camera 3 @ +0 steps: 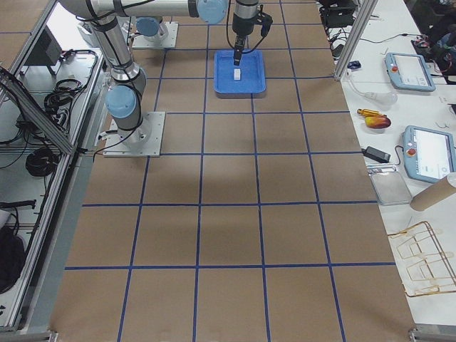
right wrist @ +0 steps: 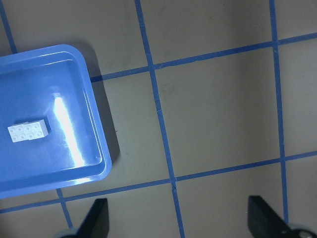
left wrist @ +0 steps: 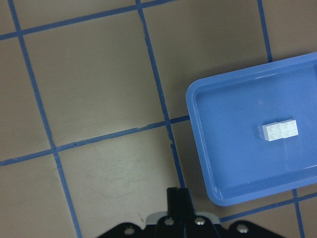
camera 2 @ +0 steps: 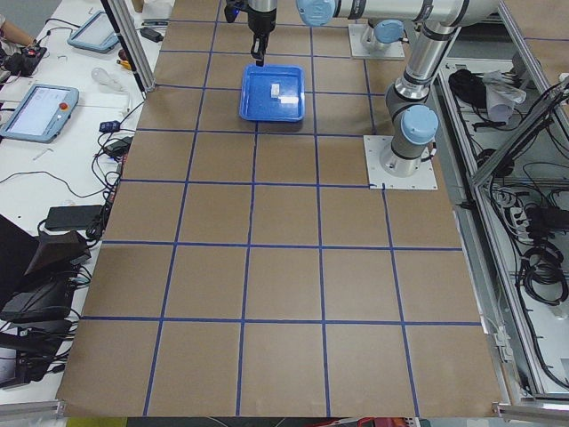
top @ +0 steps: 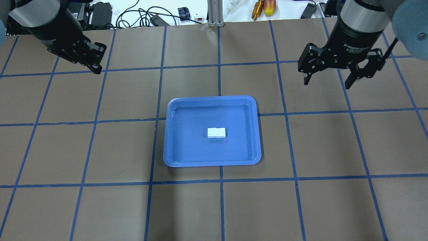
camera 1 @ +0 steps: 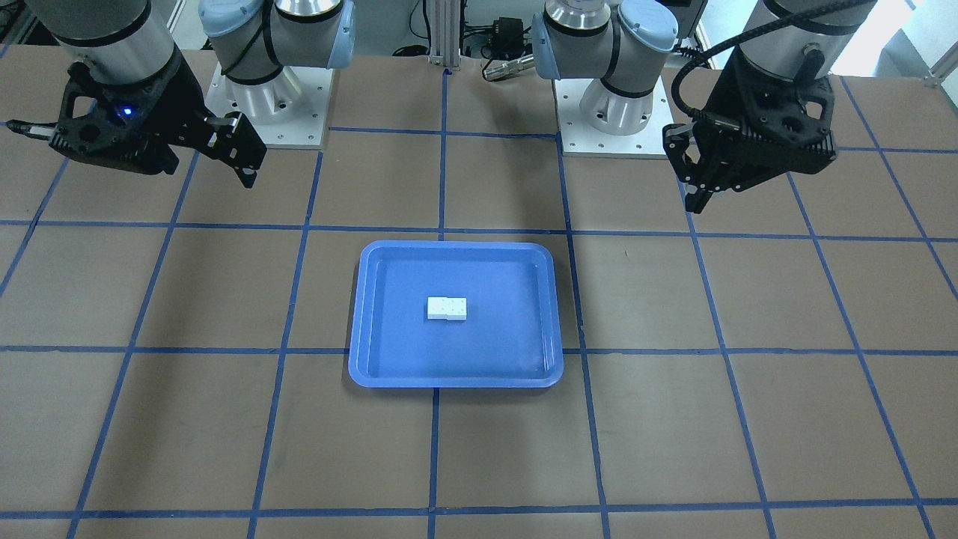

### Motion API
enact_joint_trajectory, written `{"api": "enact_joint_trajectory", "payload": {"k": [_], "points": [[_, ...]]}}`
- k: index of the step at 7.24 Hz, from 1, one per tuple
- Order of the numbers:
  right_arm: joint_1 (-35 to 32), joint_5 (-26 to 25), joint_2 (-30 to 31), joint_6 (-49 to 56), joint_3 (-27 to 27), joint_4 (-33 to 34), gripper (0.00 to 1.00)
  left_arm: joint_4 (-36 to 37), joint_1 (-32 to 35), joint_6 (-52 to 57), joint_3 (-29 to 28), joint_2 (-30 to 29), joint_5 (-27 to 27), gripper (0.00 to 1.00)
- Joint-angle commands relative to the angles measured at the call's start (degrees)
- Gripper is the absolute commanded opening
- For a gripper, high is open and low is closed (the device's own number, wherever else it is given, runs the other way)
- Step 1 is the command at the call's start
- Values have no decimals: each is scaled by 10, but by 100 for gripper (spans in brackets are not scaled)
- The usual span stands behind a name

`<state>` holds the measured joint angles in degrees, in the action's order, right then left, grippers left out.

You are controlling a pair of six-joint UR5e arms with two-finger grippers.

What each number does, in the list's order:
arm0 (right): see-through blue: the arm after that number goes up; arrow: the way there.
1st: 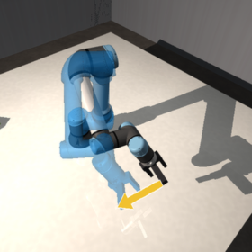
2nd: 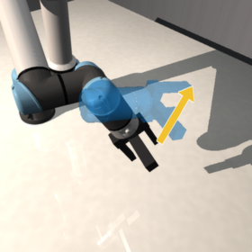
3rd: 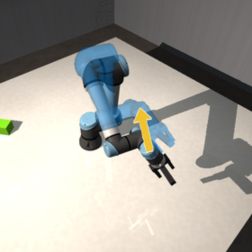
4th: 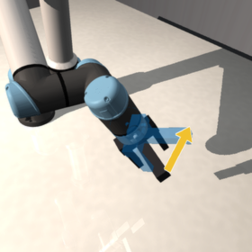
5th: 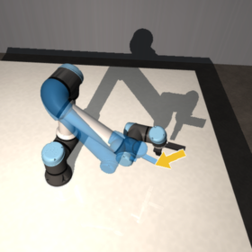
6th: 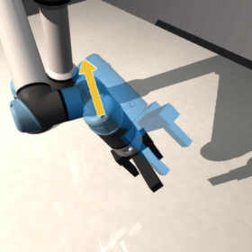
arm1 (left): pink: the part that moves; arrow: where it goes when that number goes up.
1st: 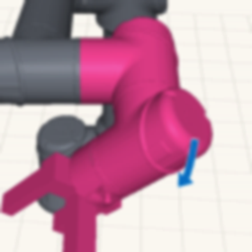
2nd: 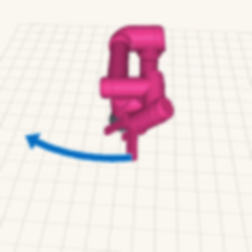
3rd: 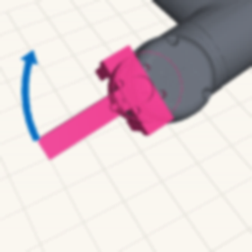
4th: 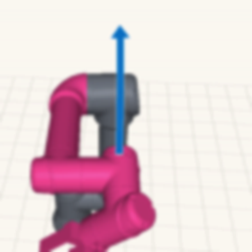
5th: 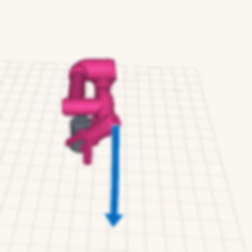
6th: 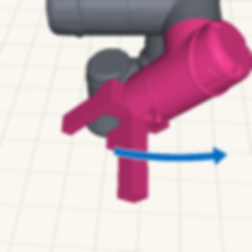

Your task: Assemble white blocks and place on blue tray

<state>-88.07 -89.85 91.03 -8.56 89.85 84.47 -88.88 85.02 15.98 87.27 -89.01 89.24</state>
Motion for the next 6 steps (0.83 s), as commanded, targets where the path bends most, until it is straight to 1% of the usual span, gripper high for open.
{"api": "enact_joint_trajectory", "payload": {"k": [1,2,3,4,5,6], "points": [[0,-1,0,-1,0,-2,100,0,9,-67,3,-4,0,68],[1,-1,0,-1,1,-2,100,5,46,-99,3,-11,8,72],[0,-1,0,-1,1,-2,100,5,64,-99,4,-9,11,74],[0,-1,1,0,0,-3,100,2,62,-98,4,-7,11,89],[0,-1,0,0,1,-2,100,1,56,-91,5,-7,9,100],[0,1,1,0,1,-2,100,-2,34,-91,5,-6,6,100]]}}
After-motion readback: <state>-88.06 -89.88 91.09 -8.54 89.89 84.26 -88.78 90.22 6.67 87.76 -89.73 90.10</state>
